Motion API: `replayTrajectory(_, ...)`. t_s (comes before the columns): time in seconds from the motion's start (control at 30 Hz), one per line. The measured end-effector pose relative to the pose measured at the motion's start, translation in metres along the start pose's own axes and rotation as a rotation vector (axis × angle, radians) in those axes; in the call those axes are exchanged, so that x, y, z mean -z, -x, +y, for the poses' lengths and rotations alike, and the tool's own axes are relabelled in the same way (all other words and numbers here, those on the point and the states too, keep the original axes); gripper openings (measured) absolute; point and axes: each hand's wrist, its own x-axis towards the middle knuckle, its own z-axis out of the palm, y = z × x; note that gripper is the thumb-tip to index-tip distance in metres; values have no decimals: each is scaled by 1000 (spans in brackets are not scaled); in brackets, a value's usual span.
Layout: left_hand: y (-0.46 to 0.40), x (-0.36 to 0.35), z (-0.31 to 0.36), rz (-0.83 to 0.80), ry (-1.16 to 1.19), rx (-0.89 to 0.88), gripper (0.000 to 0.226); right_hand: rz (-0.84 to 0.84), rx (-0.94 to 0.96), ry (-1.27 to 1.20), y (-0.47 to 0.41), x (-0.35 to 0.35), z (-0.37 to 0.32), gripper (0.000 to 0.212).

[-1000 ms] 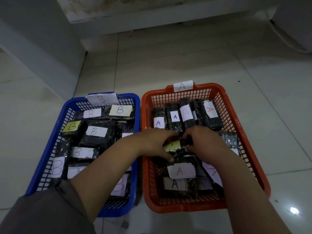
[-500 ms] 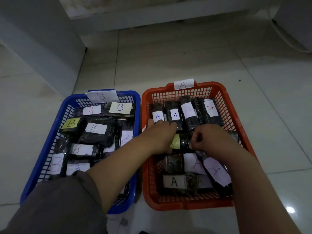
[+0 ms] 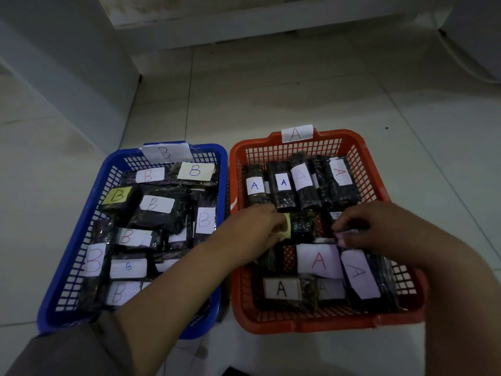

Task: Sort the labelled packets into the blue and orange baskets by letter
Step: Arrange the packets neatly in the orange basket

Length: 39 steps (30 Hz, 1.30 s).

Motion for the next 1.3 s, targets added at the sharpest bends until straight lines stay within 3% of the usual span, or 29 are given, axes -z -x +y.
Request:
replayTrajectory(0.13,1,5,8,-274,-49,135,46,-24,-12,-91,9,6,11,30)
replayTrajectory(0.23,8,5,6,-443,-168,107,67,-33,2,-119,10,7,14,30)
replayTrajectory(0.33,15,0,7,-336,-268,36,60,-45,6,-176,11,8,11,34)
replayTrajectory(0.5,26,11,11,-153,-71,38,45,-59,-38,-164,16,-2,6,31)
replayTrajectory(0.67,26,2,21,-108,51,1,60,199,-42,-157,19,-24,-8,27)
replayTrajectory(0.8,26,-8,20,6,319,140,61,400,-17,-437,37,-30,-1,34)
replayTrajectory(0.93,32,-21,17,47,387,190,54,674,-73,-834,54,-30,2,41)
replayTrajectory(1.0,36,-23,19,72,464,192,60,772,-74,-994,55,-27,-4,37)
replayTrajectory(1.13,38,-21,31,86,433,169,75,724,-34,-1022,48,-31,-11,37)
replayTrajectory(1.3,42,-20,27,56,138,135,49,587,59,-780,28,-39,-9,44)
